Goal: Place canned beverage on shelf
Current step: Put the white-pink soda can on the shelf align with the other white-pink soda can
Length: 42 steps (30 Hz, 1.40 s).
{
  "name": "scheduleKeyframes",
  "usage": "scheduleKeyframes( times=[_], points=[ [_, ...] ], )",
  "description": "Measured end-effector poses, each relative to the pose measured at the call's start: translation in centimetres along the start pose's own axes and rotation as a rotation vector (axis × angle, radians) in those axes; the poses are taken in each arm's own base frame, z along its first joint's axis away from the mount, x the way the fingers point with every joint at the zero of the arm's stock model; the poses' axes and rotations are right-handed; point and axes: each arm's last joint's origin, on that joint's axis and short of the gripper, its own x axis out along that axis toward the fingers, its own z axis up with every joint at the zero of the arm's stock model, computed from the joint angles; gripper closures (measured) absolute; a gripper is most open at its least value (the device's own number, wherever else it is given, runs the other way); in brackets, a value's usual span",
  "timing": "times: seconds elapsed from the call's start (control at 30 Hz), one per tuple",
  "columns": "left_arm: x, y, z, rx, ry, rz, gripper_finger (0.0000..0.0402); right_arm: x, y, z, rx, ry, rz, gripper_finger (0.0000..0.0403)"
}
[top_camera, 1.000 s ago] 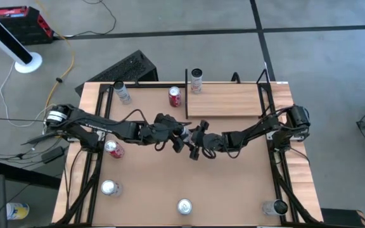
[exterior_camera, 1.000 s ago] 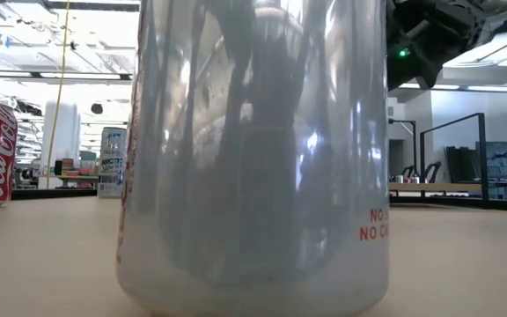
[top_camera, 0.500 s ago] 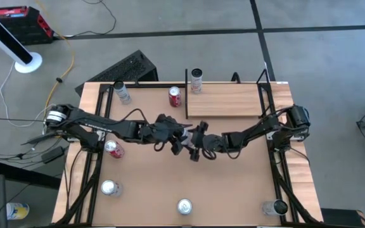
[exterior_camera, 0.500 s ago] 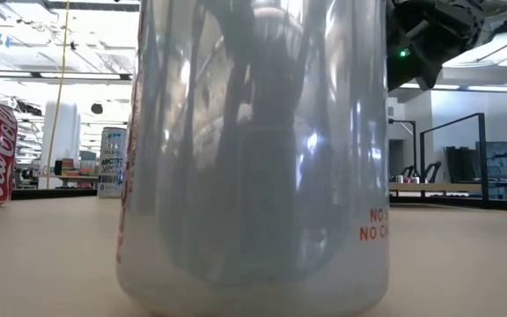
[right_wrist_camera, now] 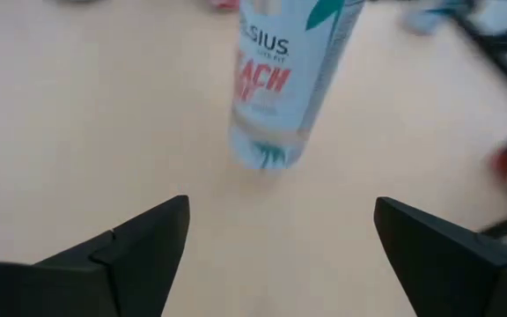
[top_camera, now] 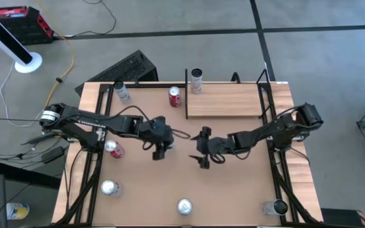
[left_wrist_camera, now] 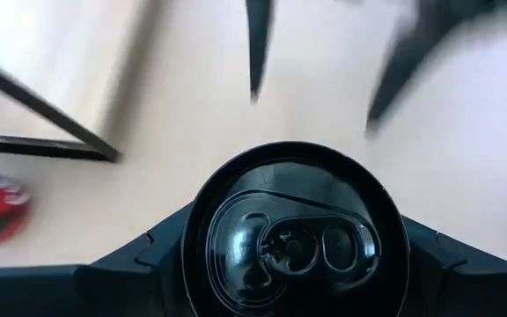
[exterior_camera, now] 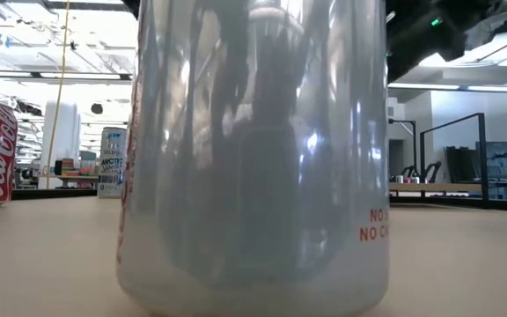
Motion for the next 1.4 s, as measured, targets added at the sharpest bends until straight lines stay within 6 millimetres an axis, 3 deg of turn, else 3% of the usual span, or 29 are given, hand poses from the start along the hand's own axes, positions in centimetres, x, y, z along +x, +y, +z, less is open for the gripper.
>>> scheduleKeyframes(
  times=[0.33,0.97,1.2,1.4],
  points=[
    [0.3,-2.4,-0.8,0.160,0.062,-0.186,0.0166,-1.4,1.8,0.9,-0.034,-0.074,0.087,0.0020],
    [2.5,-4.2,-0.8,0.186,0.018,-0.223,0.0164,-1.3,1.8,0.8,-0.035,-0.069,0.085,0.0020],
    [2.6,-4.2,-0.6,0.131,0.009,-0.219,0.0067,-1.3,1.8,0.8,-0.035,-0.069,0.086,0.0020],
    [2.6,-4.2,-0.7,0.118,0.011,-0.212,0.0051,-1.3,1.8,0.8,-0.037,-0.063,0.086,0.0020]
  ],
)
